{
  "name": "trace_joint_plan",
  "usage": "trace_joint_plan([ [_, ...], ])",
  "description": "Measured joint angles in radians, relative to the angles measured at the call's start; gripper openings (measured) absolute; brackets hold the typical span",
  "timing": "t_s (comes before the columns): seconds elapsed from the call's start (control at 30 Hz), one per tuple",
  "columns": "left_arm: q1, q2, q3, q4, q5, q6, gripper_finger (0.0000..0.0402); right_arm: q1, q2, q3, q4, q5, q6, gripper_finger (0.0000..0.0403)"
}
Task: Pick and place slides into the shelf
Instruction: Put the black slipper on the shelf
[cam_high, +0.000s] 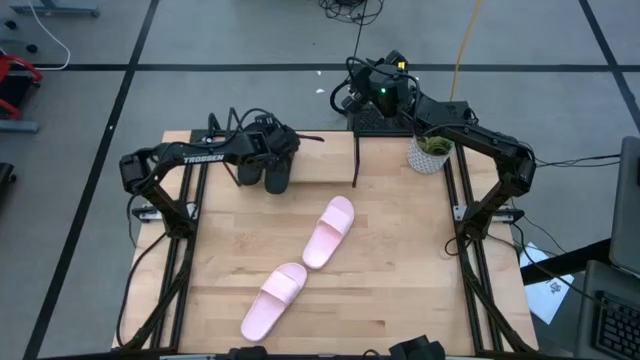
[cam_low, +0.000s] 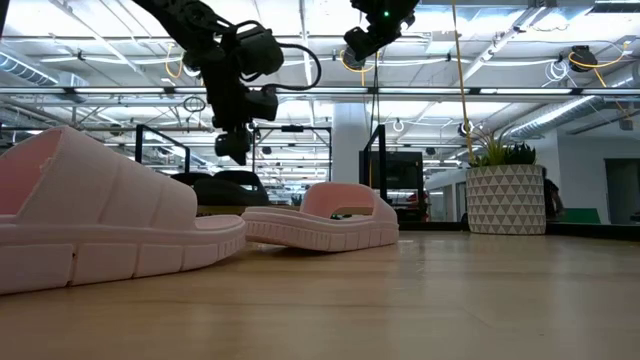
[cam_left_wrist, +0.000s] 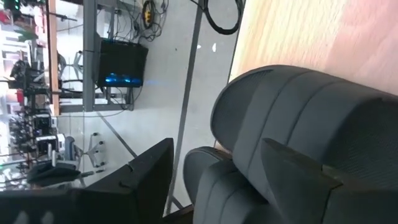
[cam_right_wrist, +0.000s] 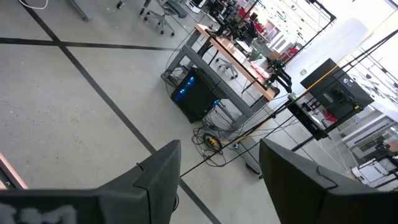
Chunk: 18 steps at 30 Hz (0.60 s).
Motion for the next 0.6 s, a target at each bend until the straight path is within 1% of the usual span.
trace_joint_plan([
  [0.1, -0.011, 0.000, 0.000, 0.000, -0.008, 0.030, 0.0246, 0.000, 0.000, 0.000, 0.000, 0.000, 0.000, 0.0205],
  [0.2, -0.031, 0.000, 0.000, 0.000, -0.038, 0.054, 0.0246, 0.000, 0.000, 0.000, 0.000, 0.000, 0.000, 0.0205],
  [0.4, -0.086, -0.006, 0.000, -0.049, -0.037, 0.096, 0.0246, 0.000, 0.000, 0.000, 0.000, 0.000, 0.000, 0.0205],
  [0.5, -0.103, -0.006, 0.000, -0.091, -0.008, 0.093, 0.0246, 0.000, 0.000, 0.000, 0.000, 0.000, 0.001, 0.0205],
  [0.6, -0.102, -0.006, 0.000, -0.083, -0.017, 0.076, 0.0246, 0.000, 0.000, 0.000, 0.000, -0.001, 0.019, 0.0205],
])
